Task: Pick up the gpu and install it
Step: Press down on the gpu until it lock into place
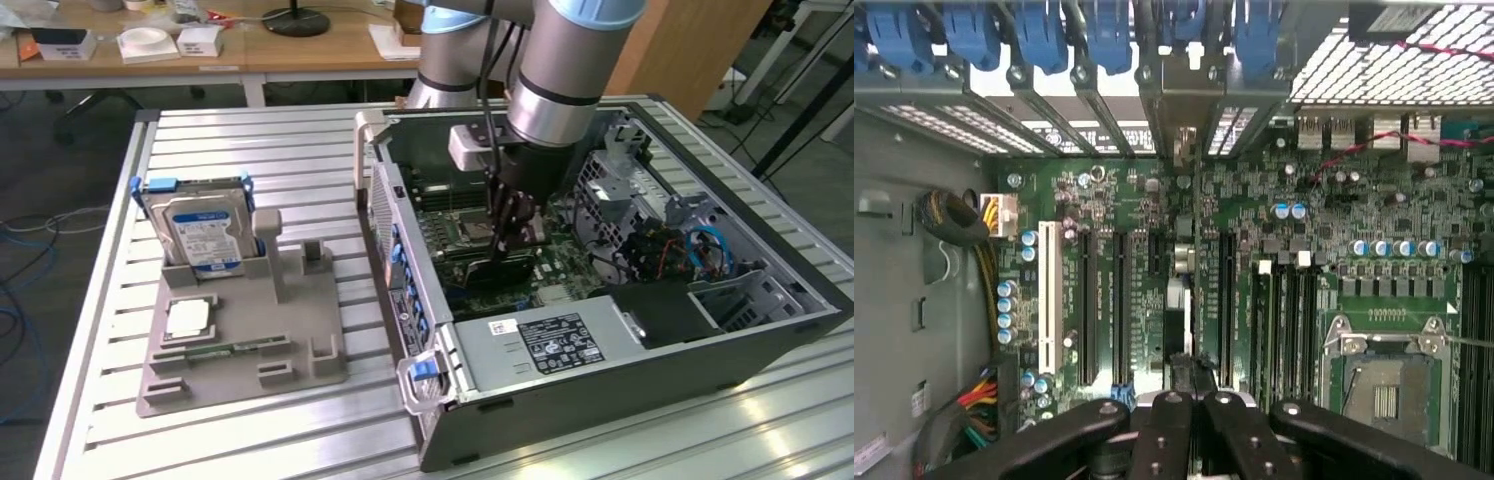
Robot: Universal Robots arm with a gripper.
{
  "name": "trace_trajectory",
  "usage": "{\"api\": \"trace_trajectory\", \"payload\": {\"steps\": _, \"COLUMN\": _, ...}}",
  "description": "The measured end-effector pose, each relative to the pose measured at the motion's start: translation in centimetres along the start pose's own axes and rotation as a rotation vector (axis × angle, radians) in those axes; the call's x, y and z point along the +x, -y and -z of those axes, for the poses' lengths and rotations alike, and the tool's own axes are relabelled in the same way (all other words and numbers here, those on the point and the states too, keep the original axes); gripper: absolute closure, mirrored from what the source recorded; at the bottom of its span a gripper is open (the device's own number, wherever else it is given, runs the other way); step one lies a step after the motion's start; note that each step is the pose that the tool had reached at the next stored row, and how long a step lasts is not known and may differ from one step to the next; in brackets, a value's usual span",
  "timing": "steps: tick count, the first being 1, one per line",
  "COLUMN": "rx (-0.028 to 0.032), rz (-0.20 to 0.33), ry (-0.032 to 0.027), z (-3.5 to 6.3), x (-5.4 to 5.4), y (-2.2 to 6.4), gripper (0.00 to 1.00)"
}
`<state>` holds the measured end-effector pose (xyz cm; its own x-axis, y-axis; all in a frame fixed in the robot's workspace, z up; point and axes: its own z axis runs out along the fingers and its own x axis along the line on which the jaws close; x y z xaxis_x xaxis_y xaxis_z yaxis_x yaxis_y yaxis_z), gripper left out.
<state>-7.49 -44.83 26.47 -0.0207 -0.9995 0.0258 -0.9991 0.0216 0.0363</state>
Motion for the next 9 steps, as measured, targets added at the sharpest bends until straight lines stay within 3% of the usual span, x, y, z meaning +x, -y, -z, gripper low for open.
{"api": "trace_trajectory", "payload": {"steps": 4, "rx": 0.0022, "rz": 0.000, "ry": -0.0001, "z": -0.19, "x": 0.01, "y": -0.20, "gripper": 0.89}}
{"api": "trace_trajectory", "payload": {"steps": 9, "rx": 0.0037, "rz": 0.000, "ry": -0.0045, "z": -0.71, "x": -0.01, "y": -0.19, "gripper": 0.89}}
